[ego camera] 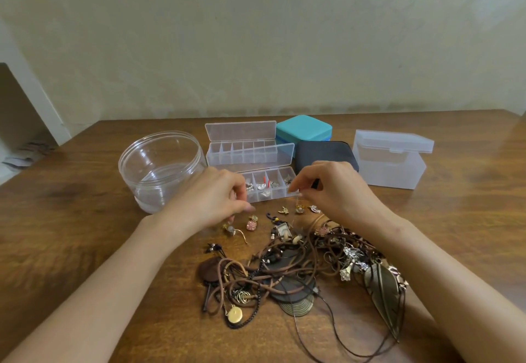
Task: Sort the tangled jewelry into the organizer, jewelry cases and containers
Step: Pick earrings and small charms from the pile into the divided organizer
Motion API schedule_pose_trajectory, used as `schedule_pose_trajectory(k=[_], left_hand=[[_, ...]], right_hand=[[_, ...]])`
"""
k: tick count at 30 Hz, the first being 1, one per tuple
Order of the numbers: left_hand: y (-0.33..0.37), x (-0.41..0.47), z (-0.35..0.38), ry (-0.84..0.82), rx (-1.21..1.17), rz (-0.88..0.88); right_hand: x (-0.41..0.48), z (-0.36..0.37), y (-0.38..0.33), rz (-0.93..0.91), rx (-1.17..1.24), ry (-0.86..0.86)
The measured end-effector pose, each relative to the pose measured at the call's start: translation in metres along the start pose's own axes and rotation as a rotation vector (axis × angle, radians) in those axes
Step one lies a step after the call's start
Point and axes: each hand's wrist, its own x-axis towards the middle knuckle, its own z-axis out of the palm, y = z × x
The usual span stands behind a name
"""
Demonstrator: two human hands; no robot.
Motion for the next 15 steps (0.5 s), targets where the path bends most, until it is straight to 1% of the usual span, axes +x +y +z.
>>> schedule_pose_trajectory(k=[5,9,12,15], left_hand=[[0.002,-0.003,-0.001,-0.014,0.076,0.018],[-0.001,-0.007,-0.005,-0.011,0.197,0.006],[-0.003,-0.009,-0.009,-0.042,0.266,-0.018],[-0.004,-0.01,-0.013,-0.076,0.304,-0.033]], right_hand=[[0.001,-0.001,0.005,0.066,-0.074,-0.036],[0.003,-0.004,0.009,0.114,-0.065,-0.05],[0.003,-0.002,0.006,0.101,-0.045,-0.062],[0.001,0.004,0.002,0.05,-0.054,-0.056]])
